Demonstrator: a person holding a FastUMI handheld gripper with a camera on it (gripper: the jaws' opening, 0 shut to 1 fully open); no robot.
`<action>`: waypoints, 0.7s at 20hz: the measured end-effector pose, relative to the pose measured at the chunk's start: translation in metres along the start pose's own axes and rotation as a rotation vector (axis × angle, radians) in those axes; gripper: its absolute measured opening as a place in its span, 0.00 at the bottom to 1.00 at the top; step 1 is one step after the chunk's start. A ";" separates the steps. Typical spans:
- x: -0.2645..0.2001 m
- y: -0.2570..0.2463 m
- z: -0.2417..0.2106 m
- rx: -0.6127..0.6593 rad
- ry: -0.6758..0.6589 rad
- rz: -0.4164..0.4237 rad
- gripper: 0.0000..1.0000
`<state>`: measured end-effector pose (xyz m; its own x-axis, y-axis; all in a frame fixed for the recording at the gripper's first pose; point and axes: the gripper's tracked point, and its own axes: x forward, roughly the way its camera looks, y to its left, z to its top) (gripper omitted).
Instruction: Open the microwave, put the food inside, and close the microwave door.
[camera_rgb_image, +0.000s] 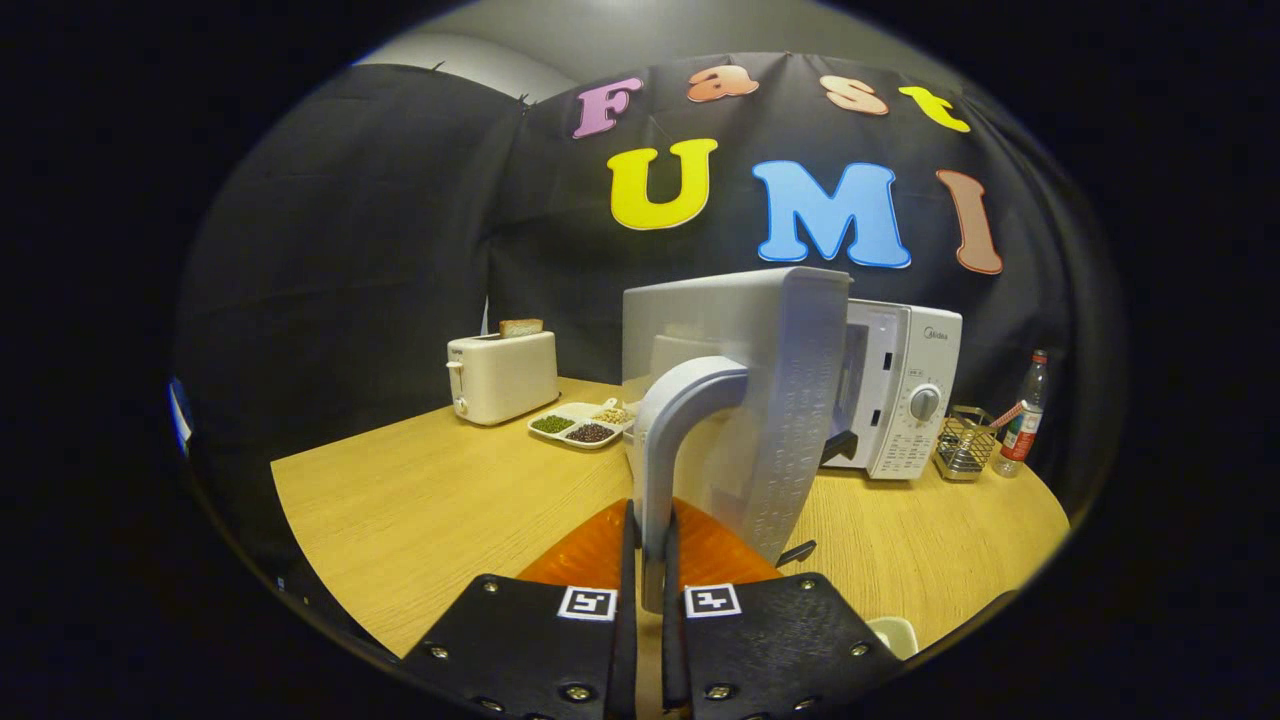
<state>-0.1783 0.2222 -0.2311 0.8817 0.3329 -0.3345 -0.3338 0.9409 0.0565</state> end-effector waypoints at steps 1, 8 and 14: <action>0.000 0.009 0.001 -0.012 -0.008 -0.021 0.10; 0.007 0.065 0.008 0.028 -0.086 -0.170 0.10; 0.017 0.112 0.016 0.021 -0.195 -0.319 0.11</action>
<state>-0.1950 0.3345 -0.2151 0.9879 0.0262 -0.1529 -0.0268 0.9996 -0.0022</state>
